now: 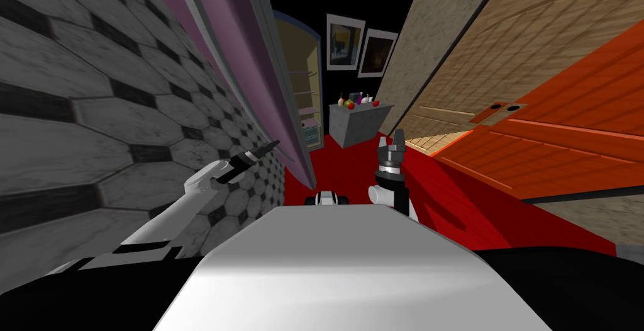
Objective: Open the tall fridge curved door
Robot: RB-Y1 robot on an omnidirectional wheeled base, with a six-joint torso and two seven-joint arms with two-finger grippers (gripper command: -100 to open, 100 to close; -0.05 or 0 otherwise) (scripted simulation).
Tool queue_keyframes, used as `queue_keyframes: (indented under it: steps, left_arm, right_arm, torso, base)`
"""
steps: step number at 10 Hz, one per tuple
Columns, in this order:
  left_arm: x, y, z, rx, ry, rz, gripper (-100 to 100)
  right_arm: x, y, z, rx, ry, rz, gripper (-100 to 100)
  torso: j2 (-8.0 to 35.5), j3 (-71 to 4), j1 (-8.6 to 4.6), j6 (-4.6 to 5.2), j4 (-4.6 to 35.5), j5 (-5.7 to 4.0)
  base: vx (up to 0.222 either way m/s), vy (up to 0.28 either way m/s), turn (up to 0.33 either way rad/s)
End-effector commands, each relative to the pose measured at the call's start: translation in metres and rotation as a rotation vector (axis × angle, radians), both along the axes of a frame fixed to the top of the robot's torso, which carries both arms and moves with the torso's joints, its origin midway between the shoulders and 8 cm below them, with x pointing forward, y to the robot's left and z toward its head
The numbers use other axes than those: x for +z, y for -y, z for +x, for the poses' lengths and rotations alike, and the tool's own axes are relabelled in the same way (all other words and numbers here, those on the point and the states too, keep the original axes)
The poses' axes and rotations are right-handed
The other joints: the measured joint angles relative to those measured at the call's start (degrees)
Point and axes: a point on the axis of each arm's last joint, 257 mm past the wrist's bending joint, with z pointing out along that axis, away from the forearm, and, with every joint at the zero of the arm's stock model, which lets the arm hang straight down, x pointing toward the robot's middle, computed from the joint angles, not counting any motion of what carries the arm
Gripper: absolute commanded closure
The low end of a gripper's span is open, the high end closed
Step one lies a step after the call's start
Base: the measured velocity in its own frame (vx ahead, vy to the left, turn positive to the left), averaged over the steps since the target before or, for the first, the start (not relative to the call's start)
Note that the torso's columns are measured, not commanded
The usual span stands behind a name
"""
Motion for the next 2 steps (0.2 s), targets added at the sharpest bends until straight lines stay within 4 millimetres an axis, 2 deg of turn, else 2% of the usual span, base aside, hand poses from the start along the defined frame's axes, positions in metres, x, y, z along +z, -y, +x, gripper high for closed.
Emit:
queue_keyframes:
  steps: [1,2]
  left_arm:
    - [0.0,0.0,0.0,0.0,0.0,0.0,0]
    - [0.0,0.0,0.0,0.0,0.0,0.0,0]
  right_arm:
    - [0.0,0.0,0.0,0.0,0.0,0.0,0]
    - [0.0,0.0,0.0,0.0,0.0,0.0,0]
  torso:
    - [-0.02,-0.01,-0.02,0.0,-0.01,-0.01]
    - [-0.02,-0.02,-0.02,0.0,-0.01,-0.01]
  base:
    - [0.0,0.0,0.0]
    - [0.0,0.0,0.0]
